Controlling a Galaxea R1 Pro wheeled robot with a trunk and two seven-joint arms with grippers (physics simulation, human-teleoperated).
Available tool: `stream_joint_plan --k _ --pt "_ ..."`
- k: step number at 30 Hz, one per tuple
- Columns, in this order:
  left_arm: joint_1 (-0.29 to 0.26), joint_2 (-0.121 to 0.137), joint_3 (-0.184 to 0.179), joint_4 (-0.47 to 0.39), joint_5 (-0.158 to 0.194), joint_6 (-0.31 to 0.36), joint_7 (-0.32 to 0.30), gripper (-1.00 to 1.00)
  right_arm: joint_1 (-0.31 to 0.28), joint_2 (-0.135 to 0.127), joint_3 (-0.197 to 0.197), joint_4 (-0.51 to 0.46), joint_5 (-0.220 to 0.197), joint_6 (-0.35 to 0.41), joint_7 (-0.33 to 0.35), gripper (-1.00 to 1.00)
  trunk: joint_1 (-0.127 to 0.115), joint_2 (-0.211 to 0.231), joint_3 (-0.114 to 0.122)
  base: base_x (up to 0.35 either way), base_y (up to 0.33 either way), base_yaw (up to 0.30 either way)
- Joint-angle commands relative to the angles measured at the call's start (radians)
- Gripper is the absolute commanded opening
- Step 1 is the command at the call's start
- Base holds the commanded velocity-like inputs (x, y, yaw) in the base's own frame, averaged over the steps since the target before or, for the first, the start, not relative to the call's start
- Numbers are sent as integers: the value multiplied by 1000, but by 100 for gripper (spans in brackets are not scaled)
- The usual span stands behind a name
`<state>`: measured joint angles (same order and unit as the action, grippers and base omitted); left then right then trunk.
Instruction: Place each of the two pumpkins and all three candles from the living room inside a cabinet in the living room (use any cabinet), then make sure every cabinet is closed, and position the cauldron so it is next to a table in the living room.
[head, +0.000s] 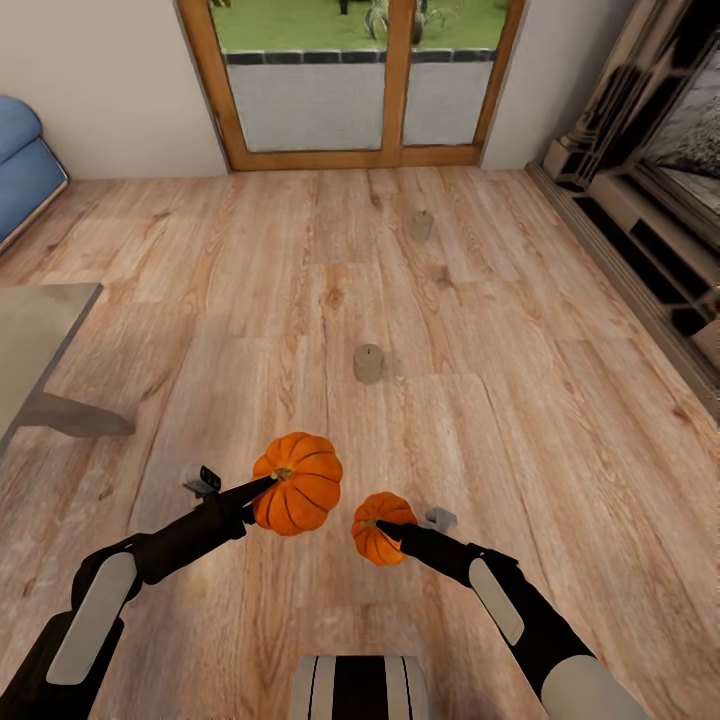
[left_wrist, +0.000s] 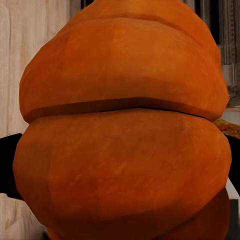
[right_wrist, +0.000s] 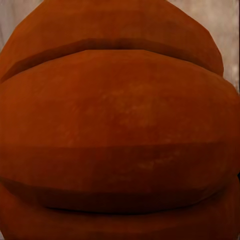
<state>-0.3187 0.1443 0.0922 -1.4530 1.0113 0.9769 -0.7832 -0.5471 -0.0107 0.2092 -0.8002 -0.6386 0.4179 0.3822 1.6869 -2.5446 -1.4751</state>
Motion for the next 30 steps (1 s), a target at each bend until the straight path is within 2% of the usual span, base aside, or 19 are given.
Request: stream_joint_plan --k 1,8,18,23,30 --pt "0 0 1 -1 4 6 -3 -100 -1 -1 3 -1 -8 4 -1 -100 0 0 0 -145 -215 -27" --pt "0 1 1 -1 3 6 -1 -100 -1 -1 3 -1 -9 4 0 -100 0 0 0 -63 -223 -7" --pt "0 1 3 -1 4 8 -1 -100 -1 -2 2 -1 -14 5 0 -100 0 0 0 -2 -23 0" --pt "0 1 3 -1 4 8 -1 -100 -1 -2 -44 -1 -14 5 11 -100 0 0 2 0 0 -58" --pt "0 1 3 -3 4 8 -1 -100 -1 -11 -55 -1 -12 7 45 -100 0 0 10 0 0 -168"
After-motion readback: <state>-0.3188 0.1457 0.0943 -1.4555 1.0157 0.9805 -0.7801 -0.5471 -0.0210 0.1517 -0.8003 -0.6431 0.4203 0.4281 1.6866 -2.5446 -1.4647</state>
